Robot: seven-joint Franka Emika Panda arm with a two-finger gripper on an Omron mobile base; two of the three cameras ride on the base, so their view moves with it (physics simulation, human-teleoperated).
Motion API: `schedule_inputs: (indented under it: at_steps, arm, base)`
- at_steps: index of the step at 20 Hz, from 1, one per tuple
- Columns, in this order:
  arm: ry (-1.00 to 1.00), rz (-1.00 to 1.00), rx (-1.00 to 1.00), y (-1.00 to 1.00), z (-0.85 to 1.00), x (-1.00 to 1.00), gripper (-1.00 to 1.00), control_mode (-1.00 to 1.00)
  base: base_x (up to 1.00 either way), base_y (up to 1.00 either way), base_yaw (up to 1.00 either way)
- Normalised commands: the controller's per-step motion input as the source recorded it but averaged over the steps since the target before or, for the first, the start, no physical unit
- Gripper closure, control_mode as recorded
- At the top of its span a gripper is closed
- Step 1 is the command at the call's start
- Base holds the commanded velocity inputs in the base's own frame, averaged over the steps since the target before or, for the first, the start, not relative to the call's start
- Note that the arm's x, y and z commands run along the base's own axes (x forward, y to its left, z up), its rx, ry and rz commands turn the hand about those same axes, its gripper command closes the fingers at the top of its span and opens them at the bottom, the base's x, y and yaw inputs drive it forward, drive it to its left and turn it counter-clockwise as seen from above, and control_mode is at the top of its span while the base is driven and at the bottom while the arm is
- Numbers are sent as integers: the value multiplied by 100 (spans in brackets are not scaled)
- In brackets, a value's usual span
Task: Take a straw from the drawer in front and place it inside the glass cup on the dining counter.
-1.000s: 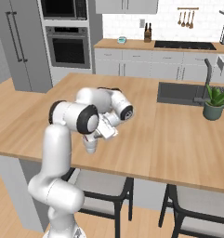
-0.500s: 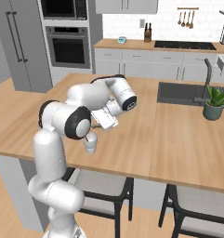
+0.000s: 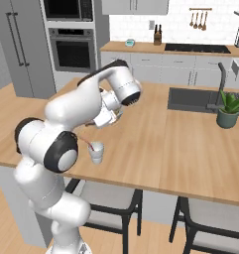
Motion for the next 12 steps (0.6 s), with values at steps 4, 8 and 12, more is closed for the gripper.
schedule_inputs:
  at_steps: [4, 8, 12]
  arm:
    - [-5, -13, -10, 40, 65, -49, -100, -100]
    - [-2, -13, -11, 46, 48, -38, -100, -100]
    - [0, -12, -11, 52, 13, -22, -100, -100]
  base:
    - [0, 0, 0]
    - [0, 0, 0]
    - [0, 0, 0]
